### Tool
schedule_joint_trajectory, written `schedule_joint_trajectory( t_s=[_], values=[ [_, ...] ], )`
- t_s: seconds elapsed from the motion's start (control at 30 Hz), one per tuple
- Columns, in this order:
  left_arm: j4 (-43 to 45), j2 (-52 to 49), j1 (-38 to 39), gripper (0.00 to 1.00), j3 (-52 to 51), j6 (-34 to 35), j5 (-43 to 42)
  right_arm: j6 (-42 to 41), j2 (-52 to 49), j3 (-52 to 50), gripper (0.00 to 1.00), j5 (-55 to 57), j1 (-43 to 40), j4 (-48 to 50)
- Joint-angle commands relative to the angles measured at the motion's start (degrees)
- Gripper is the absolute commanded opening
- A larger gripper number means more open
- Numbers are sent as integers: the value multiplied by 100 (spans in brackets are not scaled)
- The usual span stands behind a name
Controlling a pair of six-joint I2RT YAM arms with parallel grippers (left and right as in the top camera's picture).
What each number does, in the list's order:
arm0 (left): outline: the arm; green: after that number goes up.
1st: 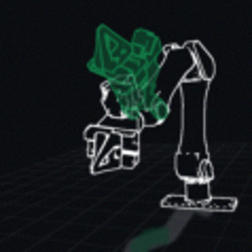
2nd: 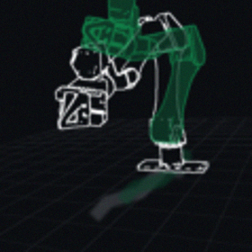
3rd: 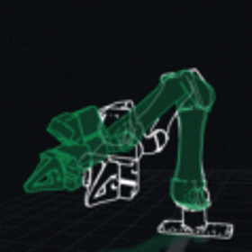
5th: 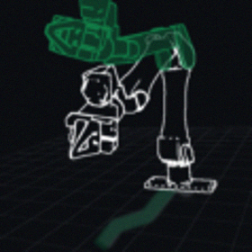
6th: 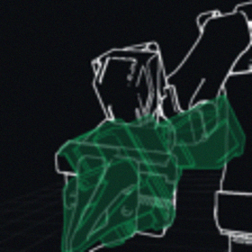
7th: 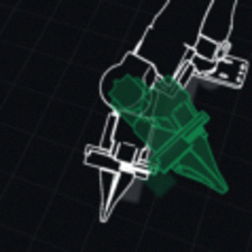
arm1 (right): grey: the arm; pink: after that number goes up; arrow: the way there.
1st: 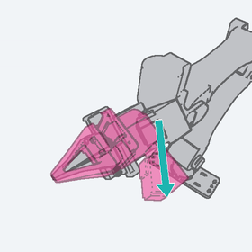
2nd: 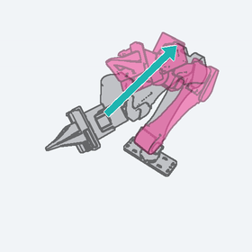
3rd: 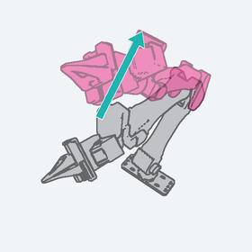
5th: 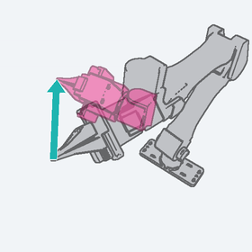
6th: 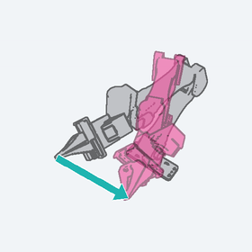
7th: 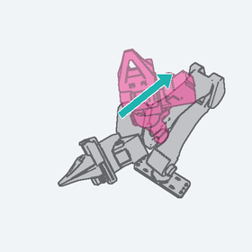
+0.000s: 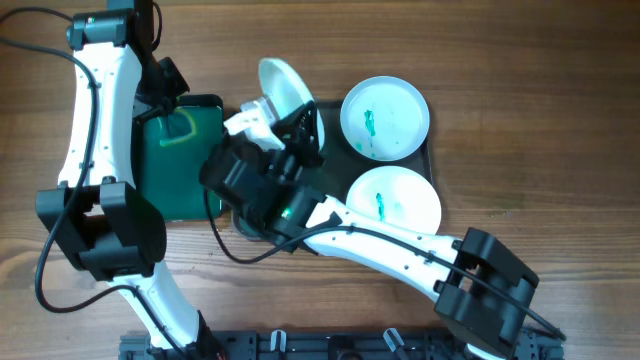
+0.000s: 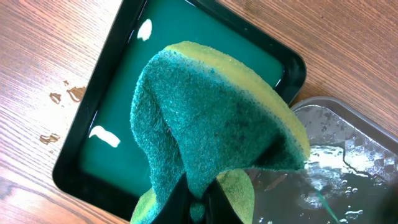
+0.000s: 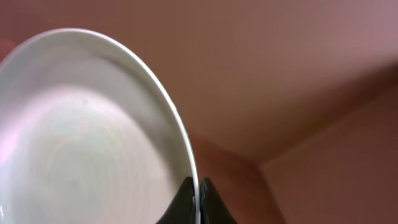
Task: Clean dirty plates on tray and stack at the side
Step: 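Lift the scrubbed plate off the tray with the right gripper, then set the plate down on the table right of the tray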
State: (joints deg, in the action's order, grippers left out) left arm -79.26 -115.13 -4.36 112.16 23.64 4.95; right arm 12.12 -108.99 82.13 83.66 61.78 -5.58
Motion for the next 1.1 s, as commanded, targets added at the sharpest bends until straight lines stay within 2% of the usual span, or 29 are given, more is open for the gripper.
schedule_joint_trajectory(
  t_s=[0.0,0.23,0.47,0.7,0.83,1.07],
  values=[
    [17,210,-13,4,146,-70,-24,1285,166,90,4,339,13,564],
    [37,210,-15,4,146,-70,-22,1311,164,76,4,339,13,560],
    [39,210,-15,4,146,-70,-22,632,164,-125,4,52,2,103],
    [37,210,-15,4,146,-72,-20,-1303,188,-118,4,-2284,-367,-1985],
    [39,210,-15,4,146,-70,-20,-2127,505,-103,4,-3788,-822,-2564],
    [33,210,-9,4,146,-70,-136,-2811,1572,-103,4,-7440,-2667,-3416]
  ],
)
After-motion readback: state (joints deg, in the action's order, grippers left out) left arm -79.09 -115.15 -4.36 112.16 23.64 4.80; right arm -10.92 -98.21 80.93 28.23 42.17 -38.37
